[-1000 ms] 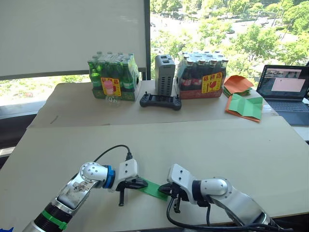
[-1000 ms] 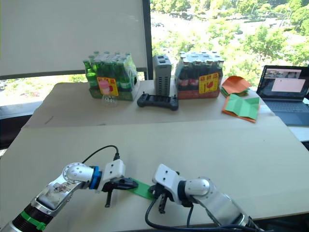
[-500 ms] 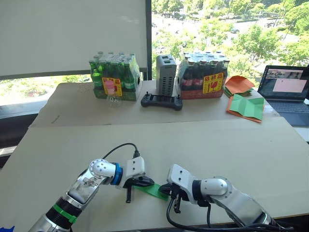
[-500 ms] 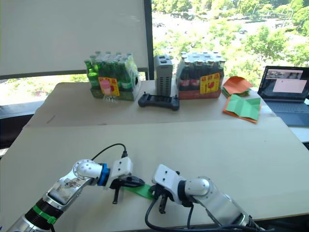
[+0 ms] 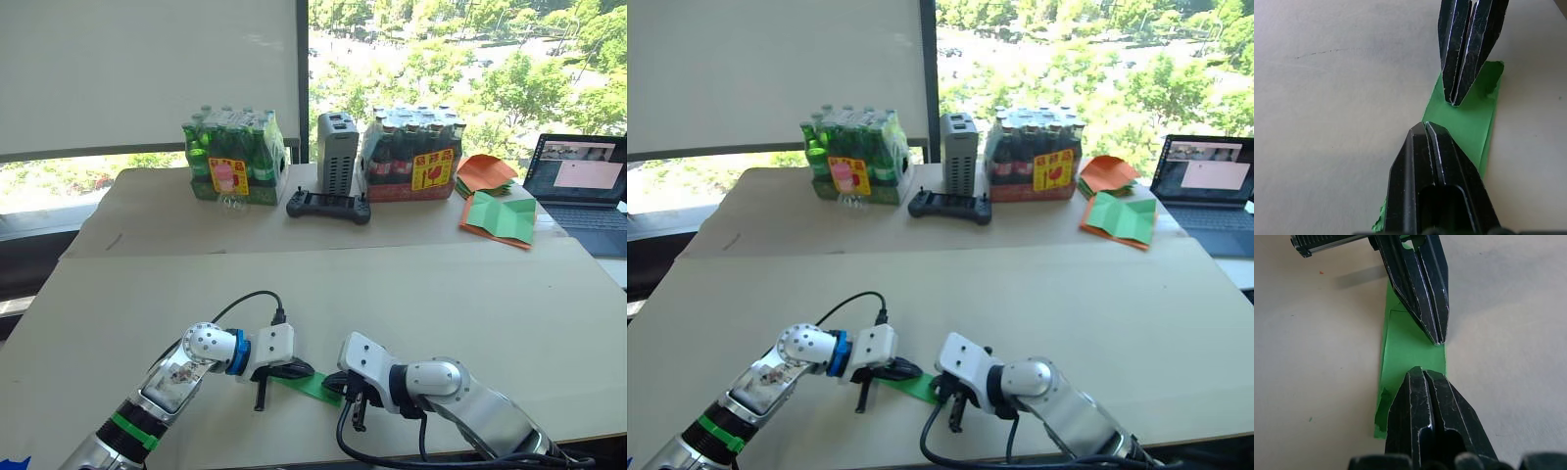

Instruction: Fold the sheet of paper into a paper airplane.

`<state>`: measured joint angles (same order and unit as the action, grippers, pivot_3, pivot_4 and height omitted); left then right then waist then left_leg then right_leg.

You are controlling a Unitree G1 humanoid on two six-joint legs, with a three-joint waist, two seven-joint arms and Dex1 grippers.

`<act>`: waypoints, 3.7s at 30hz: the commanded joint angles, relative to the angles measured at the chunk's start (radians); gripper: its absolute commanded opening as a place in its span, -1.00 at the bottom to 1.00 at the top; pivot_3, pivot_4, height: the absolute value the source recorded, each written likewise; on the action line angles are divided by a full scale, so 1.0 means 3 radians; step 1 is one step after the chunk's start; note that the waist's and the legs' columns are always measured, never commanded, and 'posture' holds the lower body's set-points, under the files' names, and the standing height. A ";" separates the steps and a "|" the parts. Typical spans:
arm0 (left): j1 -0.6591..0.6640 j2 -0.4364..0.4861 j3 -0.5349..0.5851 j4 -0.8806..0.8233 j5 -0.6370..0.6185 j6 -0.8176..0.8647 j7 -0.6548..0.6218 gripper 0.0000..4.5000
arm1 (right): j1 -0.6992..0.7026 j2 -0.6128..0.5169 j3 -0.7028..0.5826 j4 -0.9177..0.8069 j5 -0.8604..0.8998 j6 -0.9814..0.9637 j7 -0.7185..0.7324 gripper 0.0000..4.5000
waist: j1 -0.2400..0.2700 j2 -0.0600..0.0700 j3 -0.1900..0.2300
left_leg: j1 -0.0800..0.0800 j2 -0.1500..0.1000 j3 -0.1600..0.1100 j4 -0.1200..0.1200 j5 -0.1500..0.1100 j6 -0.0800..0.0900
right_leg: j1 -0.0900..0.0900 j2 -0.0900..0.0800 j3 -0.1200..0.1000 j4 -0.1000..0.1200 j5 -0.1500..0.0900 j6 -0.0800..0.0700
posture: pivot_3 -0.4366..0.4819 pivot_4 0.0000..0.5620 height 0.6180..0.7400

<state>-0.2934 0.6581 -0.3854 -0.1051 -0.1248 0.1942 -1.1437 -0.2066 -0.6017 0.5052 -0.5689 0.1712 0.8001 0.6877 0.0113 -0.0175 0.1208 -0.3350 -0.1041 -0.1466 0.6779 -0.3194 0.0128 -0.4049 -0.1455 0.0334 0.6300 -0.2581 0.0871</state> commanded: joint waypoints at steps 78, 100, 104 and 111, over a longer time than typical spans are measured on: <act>0.1049 0.0738 0.1700 -0.1454 -0.1576 0.1475 0.0380 1.00 | 0.0124 0.0121 -0.0377 -0.0067 0.0157 -0.0713 0.0084 1.00 | -0.0062 -0.0006 0.0054 | -0.0058 -0.0003 -0.0003 0.0004 0.0005 -0.0013 | -0.0076 -0.0002 0.0001 0.0030 0.0003 -0.0005 | -0.05 -0.47 0.92; 0.0970 0.0716 0.1694 -0.1503 -0.1720 0.1532 0.0457 1.00 | 0.0163 0.0222 -0.0378 -0.0035 0.0020 -0.0734 0.0040 -0.98 | -0.0075 -0.0006 0.0054 | -0.0058 -0.0003 -0.0002 0.0006 0.0006 -0.0014 | -0.0076 -0.0002 0.0002 0.0033 0.0003 -0.0005 | -0.05 -0.47 0.92; 0.0875 0.0664 0.1682 -0.1482 -0.1755 0.1543 0.0526 1.00 | 0.0161 0.0360 -0.0779 -0.0145 0.0320 -0.0554 -0.0058 -0.98 | -0.0075 -0.0006 0.0054 | -0.0058 -0.0003 -0.0002 0.0007 0.0006 -0.0014 | -0.0076 -0.0002 0.0002 0.0033 0.0003 -0.0005 | -0.05 -0.47 0.92; 0.0467 0.0324 0.1654 -0.1421 -0.1861 0.1636 0.0893 1.00 | -0.0199 0.0334 -0.2016 0.0149 0.0272 -0.0234 -0.0783 -0.98 | -0.0039 -0.0007 0.0054 | -0.0059 -0.0007 -0.0002 0.0017 0.0006 -0.0013 | -0.0074 -0.0003 0.0003 0.0037 0.0005 -0.0004 | -0.05 -0.47 0.92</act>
<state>-0.1359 0.7620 0.1017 -0.5267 -0.6706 0.6836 -0.8970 -0.2580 -0.4994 -0.0434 -0.5249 0.2637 0.7105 0.5013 -0.0005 -0.0195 0.1370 -0.3527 -0.1059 -0.1471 0.6827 -0.3177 0.0088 -0.4272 -0.1463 0.0341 0.6415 -0.2566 0.0858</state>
